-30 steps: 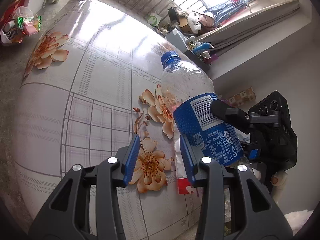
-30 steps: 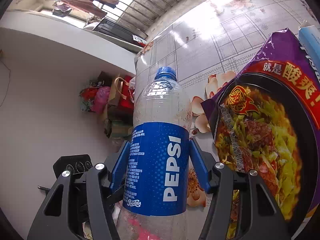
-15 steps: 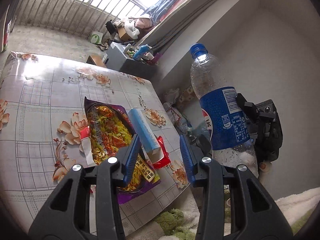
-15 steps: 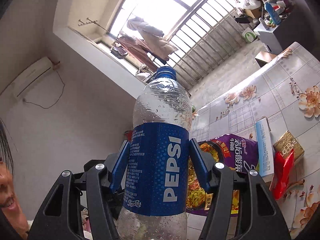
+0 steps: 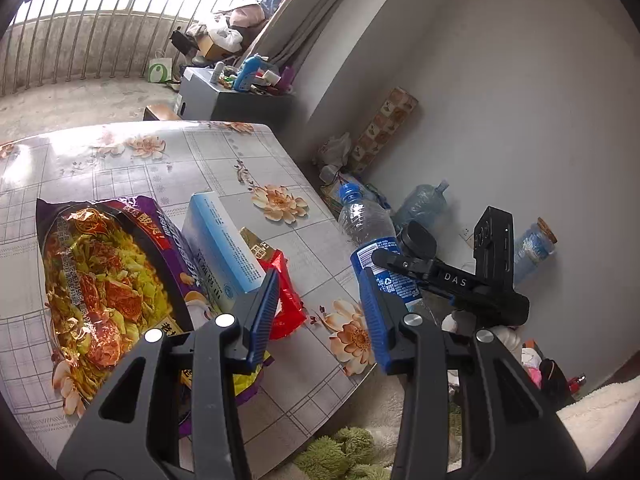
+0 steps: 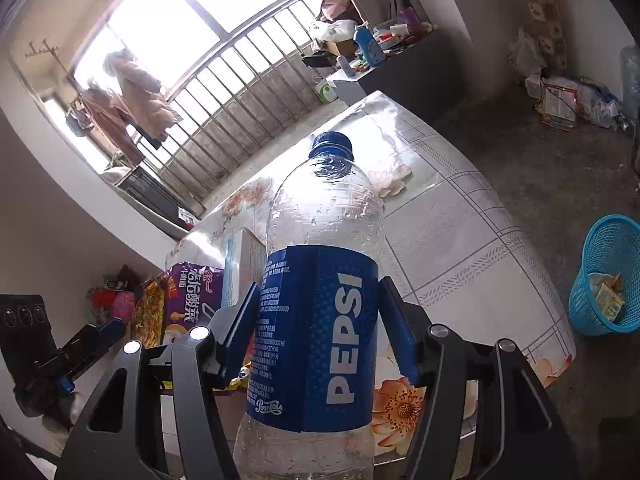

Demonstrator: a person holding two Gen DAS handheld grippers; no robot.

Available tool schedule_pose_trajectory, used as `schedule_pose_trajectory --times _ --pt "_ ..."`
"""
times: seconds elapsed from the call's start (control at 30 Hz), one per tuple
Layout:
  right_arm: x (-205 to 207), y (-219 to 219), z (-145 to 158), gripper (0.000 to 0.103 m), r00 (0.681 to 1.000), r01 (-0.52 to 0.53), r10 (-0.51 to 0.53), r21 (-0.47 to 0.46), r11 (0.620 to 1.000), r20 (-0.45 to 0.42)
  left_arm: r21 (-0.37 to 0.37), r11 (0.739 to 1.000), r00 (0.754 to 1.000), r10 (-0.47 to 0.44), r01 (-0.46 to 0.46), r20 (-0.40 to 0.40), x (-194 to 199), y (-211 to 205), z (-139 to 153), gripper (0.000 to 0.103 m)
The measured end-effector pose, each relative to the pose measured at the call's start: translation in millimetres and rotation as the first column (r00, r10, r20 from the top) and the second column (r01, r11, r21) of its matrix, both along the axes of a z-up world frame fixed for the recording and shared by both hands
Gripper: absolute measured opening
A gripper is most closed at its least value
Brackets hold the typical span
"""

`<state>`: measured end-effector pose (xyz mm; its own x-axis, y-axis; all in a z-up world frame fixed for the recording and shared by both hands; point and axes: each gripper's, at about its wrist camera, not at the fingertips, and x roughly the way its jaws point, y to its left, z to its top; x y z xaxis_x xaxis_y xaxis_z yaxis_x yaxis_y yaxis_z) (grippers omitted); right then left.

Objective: Collect trash
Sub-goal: 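Hold the bottle with the right tool while the left tool opens and releases it, then close the left tool on the red snack packet while the right tool holds the bottle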

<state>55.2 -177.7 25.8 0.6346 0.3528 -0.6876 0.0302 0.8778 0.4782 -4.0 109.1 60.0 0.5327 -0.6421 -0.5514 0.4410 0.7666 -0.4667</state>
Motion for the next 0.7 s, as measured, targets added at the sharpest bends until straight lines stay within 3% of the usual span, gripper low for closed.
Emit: schedule_pose_trajectory --times 0.2,0.37,0.53,0.7 --pt "15.9 4.5 -31.0 0.059 0.997 0.022 -0.034 -0.158 0.987 -0.073 0.184 0.983 0.999 -0.021 0.016 0.027 3.9 -50.8 -24.2 0.038" --pt "13.8 0.0 -43.3 0.06 0.993 0.026 -0.041 -0.137 0.99 -0.108 0.296 0.955 0.998 -0.04 0.023 0.054 5.0 -76.3 -42.0 0.039" --pt "12.0 -4.2 -45.7 0.063 0.994 0.024 -0.036 -0.113 0.993 -0.105 0.362 0.932 0.997 -0.046 0.022 0.058 11.3 -90.0 -50.4 0.04" --pt "17.0 -7.5 -51.9 0.068 0.992 0.02 -0.032 -0.108 0.994 -0.119 0.481 0.877 0.997 -0.043 0.01 0.058 18.2 -105.4 -66.5 0.04"
